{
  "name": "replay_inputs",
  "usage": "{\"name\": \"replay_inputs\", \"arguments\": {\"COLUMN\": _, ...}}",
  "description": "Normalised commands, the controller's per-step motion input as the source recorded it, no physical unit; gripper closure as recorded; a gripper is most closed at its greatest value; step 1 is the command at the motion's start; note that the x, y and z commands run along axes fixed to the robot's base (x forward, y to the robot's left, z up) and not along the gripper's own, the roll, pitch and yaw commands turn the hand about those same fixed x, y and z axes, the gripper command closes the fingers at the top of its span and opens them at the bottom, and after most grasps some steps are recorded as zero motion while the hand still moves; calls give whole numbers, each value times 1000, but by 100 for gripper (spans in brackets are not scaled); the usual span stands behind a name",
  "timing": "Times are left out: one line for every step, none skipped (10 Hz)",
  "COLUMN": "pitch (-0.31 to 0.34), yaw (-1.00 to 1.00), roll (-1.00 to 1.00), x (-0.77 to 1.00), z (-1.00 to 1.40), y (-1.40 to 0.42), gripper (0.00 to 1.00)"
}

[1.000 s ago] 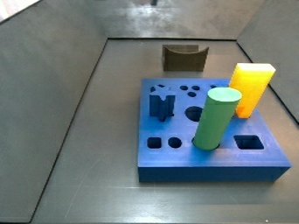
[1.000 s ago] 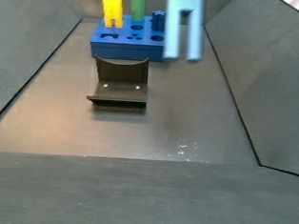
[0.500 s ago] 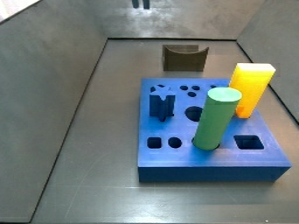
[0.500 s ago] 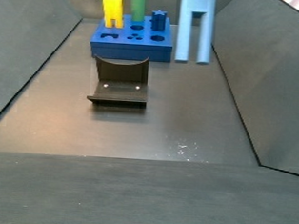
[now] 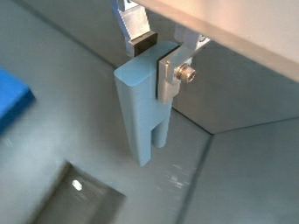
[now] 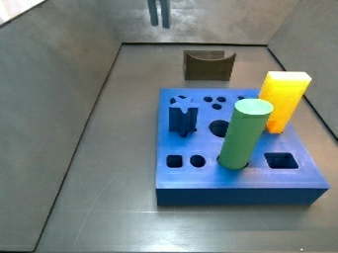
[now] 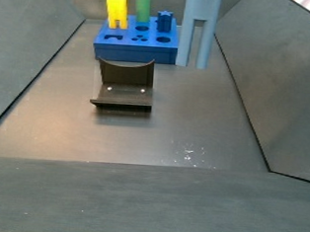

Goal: Pick up the square-circle object. Move up. Rotate the square-circle object. Place the square-circle object on the fixture. Regrasp the square-circle object. Move to above the board. Insert the square-circle object.
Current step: Rotate the square-circle object.

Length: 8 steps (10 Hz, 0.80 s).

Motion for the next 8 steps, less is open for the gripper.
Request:
{"name": "replay_inputs", "arguments": {"pitch": 291, "yaw": -484, "roll": -1000, "x": -13, "z": 34, "y": 13, "gripper": 100}}
{"name": "replay_inputs", "arguments": {"pitch": 307, "yaw": -461, "roll": -1000, "x": -7, "z": 40, "y": 15, "gripper": 100}}
{"name": "replay_inputs", "arguments": {"pitch": 330, "yaw": -424, "roll": -1000, "x": 8, "z": 29, "y": 21, "gripper": 100}}
{"name": "replay_inputs", "arguments": {"pitch": 301, "yaw": -318, "roll": -805, "x": 15, "z": 28, "y": 18, "gripper": 100}}
{"name": "replay_inputs", "arguments": {"pitch": 261, "yaw": -206, "roll": -575, "x": 31, "z": 32, "y": 17, "gripper": 100}}
{"name": "replay_inputs", "arguments": {"pitch": 219, "yaw": -121, "roll": -388, "x": 47, "z": 23, "y": 9, "gripper": 100}}
{"name": "replay_inputs", "arguments": {"pitch": 159, "yaw": -54, "roll": -237, "x": 59, "z": 9, "y": 11, "gripper": 100}}
{"name": "replay_inputs", "arguments": {"pitch": 39, "yaw": -1000, "roll": -59, "x": -62, "z": 0, "y": 31, "gripper": 100}}
